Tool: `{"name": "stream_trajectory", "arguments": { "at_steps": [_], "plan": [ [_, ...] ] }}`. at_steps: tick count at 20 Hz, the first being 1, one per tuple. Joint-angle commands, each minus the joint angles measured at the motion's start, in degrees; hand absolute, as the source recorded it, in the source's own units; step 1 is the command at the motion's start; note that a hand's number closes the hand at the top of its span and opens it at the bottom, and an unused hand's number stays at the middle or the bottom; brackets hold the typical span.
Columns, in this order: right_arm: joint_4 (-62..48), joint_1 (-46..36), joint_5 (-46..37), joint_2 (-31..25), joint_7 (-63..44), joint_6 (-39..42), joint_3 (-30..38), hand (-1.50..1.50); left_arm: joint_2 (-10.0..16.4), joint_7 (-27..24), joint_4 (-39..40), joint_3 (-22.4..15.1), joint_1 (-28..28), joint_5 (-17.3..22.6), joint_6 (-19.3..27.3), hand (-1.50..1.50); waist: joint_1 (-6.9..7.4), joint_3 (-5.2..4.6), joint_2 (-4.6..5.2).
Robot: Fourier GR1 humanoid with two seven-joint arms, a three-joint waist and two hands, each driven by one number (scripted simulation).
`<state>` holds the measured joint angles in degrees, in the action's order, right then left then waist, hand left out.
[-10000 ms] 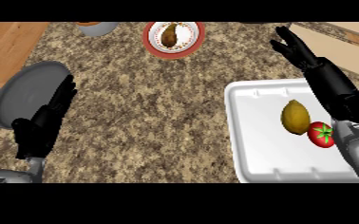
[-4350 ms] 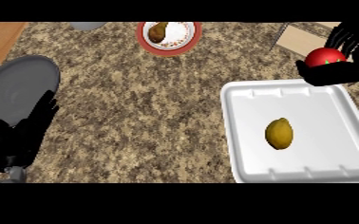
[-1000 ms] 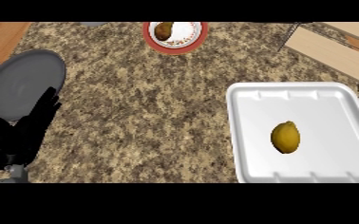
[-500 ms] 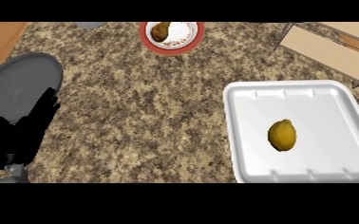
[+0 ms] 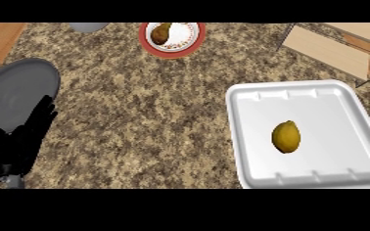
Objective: Pick the tomato from the tray and place it in the tiered shelf
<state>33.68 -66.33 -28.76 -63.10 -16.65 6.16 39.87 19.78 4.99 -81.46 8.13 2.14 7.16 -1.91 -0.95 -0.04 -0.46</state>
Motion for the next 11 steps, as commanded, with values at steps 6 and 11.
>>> {"name": "stream_trajectory", "arguments": {
  "at_steps": [6,11],
  "plan": [
    [1.1,11.8,6.4,-20.5,-3.5,19.6,8.9,-1.50,-0.2,0.2,-0.9,1.5,1.2,0.7,0.1,0.00,-2.05,0.11,-0.28],
    [-2.6,19.3,9.3,-30.5,-1.1,28.6,17.6,-1.50,1.2,0.7,-1.1,3.4,2.2,2.2,-1.4,0.00,-2.60,0.20,-0.40]
  ]
}}
